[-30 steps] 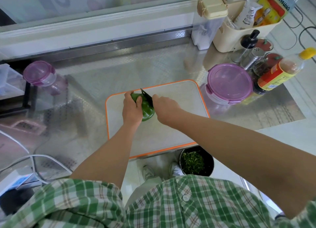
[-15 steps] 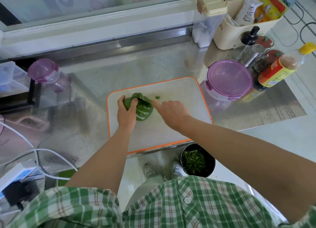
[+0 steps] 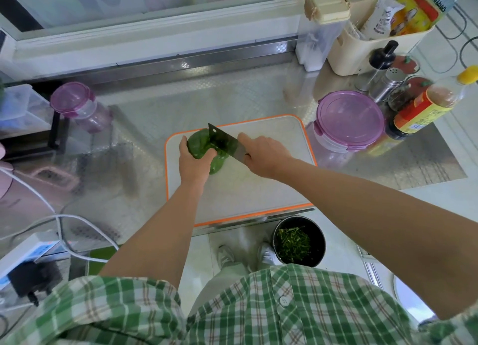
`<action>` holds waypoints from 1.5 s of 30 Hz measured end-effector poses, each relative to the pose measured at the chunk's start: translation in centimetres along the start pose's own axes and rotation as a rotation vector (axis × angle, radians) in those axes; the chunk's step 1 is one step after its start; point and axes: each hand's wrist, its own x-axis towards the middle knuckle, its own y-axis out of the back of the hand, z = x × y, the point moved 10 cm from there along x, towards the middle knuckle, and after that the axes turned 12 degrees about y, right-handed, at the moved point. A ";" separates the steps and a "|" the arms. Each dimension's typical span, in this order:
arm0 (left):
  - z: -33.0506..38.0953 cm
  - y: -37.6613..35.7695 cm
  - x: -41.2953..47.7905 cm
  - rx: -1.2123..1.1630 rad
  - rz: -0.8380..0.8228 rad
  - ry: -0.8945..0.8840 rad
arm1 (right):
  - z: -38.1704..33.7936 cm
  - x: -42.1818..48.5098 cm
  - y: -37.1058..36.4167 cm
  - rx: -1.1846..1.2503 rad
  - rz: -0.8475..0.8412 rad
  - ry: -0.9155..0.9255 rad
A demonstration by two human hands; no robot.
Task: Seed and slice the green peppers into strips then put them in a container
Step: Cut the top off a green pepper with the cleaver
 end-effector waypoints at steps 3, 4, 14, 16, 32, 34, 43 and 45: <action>-0.6 0.1 0.3 -0.018 -0.036 0.060 | -0.1 -0.2 0.4 0.040 -0.007 0.034; -0.8 0.1 0.2 -0.033 -0.044 0.093 | 0.0 -0.2 0.6 0.042 -0.014 0.040; -0.4 0.4 0.0 -0.058 -0.038 0.010 | 1.7 -0.2 2.3 0.131 0.090 -0.051; -0.8 0.2 0.5 -0.054 -0.033 -0.011 | 1.3 -0.1 2.1 0.129 0.060 -0.044; -0.2 -0.6 -0.1 0.066 -0.017 0.044 | 0.7 -0.1 0.3 0.177 -0.152 -0.083; -0.2 -0.5 0.0 0.060 -0.063 0.029 | 0.2 0.0 0.1 0.200 -0.203 -0.066; -0.1 -1.1 0.2 0.057 -0.170 -0.012 | -0.9 2.2 0.7 0.171 -0.333 -0.056; -0.2 -1.0 0.3 0.022 -0.144 0.004 | -1.0 2.2 0.7 0.135 -0.309 -0.065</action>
